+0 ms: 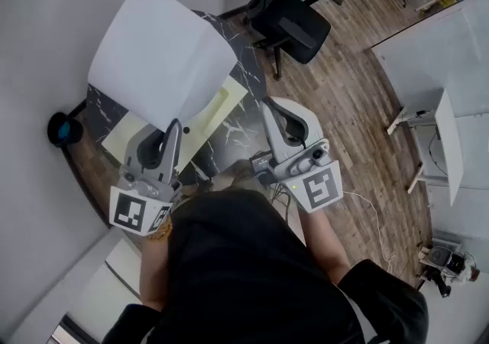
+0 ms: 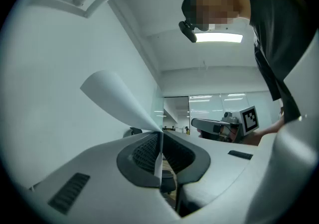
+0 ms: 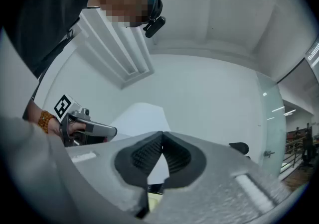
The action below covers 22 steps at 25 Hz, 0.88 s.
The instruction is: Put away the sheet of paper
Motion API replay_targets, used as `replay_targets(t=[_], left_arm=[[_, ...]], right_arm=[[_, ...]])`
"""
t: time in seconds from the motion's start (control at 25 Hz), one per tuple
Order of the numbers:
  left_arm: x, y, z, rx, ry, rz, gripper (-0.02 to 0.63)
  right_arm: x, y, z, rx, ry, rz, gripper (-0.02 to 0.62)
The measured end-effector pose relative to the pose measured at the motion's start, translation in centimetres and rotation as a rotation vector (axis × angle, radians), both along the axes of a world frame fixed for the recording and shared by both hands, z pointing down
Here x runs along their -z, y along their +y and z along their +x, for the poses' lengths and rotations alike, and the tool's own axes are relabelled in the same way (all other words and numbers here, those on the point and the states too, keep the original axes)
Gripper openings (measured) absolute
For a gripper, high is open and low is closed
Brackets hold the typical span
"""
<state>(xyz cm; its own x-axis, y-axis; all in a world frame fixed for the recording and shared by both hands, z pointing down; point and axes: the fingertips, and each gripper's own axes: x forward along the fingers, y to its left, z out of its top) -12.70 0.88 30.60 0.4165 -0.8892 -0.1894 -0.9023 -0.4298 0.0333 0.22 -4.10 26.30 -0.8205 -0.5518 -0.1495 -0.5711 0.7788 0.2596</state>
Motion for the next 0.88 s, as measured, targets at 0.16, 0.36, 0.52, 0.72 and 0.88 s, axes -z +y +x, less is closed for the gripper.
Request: replay_targets(t=[0.16, 0.36, 0.52, 0.72, 0.88], left_arm=[[0.5, -0.6, 0.1, 0.048, -0.032, 0.008, 0.021], [0.4, -0.3, 1.1, 0.087, -0.045, -0.017, 0.021], [-0.2, 0.2, 0.8, 0.132, -0.089, -0.015, 0.021], [-0.6, 0.4, 0.1, 0.160, -0.092, -0.027, 0.021], [-0.4, 0.5, -0.4, 0.190, -0.099, -0.010, 0.021]], right_arm=[[0.1, 0.2, -0.6, -0.048, -0.020, -0.008, -0.002], [-0.9, 1.2, -2.1, -0.032, 0.012, -0.034, 0.079], [-1.8, 2.2, -3.5, -0.009, 0.042, -0.036, 0.081], [-2.4, 3.0, -4.7, 0.016, 0.045, -0.054, 0.080], [-2.6, 3.3, -5.4, 0.033, 0.044, -0.059, 0.080]])
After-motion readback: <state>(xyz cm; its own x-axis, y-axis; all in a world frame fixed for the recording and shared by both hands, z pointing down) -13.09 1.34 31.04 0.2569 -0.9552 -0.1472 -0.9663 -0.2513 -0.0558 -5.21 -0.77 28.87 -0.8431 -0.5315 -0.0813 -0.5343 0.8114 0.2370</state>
